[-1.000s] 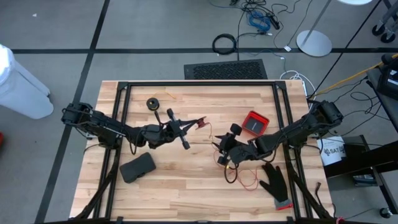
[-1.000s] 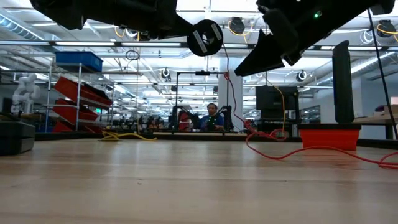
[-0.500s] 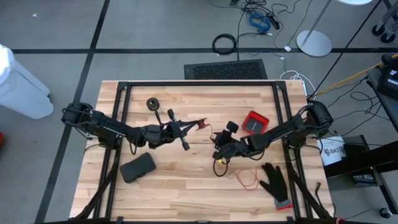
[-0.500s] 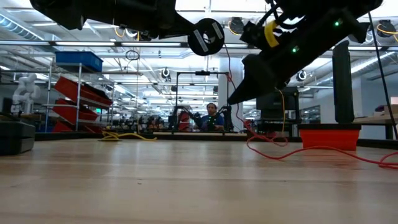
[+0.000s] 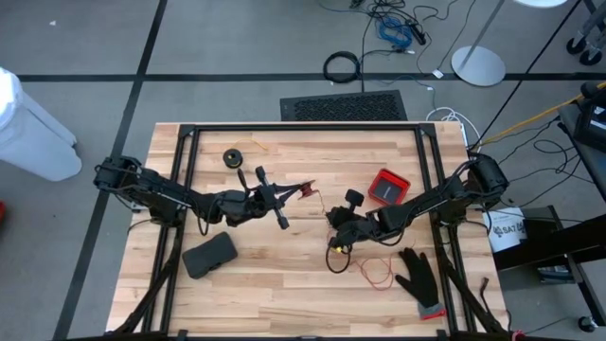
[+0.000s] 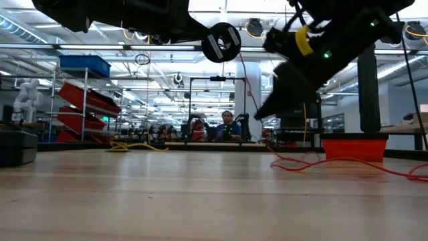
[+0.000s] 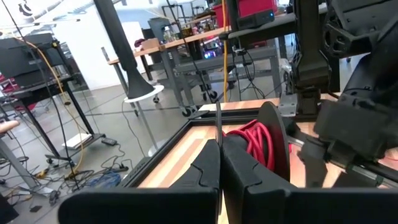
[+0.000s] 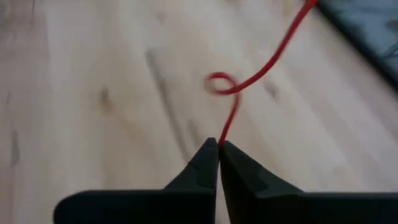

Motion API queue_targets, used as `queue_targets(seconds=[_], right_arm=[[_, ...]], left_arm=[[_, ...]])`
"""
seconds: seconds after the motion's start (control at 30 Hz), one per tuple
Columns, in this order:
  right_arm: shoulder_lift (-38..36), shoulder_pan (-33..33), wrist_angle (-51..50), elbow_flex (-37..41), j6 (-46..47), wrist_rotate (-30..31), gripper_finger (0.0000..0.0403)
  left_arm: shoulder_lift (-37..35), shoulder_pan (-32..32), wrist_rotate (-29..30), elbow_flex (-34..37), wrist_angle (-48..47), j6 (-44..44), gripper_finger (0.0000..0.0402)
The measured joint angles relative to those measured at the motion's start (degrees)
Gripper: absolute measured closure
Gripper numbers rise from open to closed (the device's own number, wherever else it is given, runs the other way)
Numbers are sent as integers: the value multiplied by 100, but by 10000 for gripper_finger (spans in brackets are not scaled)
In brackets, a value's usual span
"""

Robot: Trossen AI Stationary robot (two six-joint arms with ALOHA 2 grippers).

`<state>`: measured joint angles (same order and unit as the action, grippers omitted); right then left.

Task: Coil cords
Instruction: Coil the red wire onto the black spool

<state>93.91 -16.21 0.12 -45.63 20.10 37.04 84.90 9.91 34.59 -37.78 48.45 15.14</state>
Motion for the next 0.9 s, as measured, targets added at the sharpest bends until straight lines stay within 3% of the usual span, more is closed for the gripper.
queue_targets(seconds=[0.2, 0.33, 0.43, 0.53, 0.77, 0.9], right_arm=[[-2, 0, -979, -5, 700, -1331, 402], [-15, -1, -1034, -20, 787, -2365, 402], [-54, -69, -1079, -20, 830, -2759, 402], [-141, -119, -1076, -16, 856, -2510, 403], [-292, 87, -353, 7, 610, -1202, 403], [-332, 416, 204, -35, 393, -1047, 403]], left_arm=[[2, 2, -17, 2, -45, 2, 401], [15, 7, -72, 7, -83, 3, 401], [15, 7, -72, 7, -71, 0, 402], [15, 5, -69, 7, 19, -103, 401], [-4, -20, -241, -2, 351, -286, 401], [-4, -19, -337, -2, 409, -286, 401]])
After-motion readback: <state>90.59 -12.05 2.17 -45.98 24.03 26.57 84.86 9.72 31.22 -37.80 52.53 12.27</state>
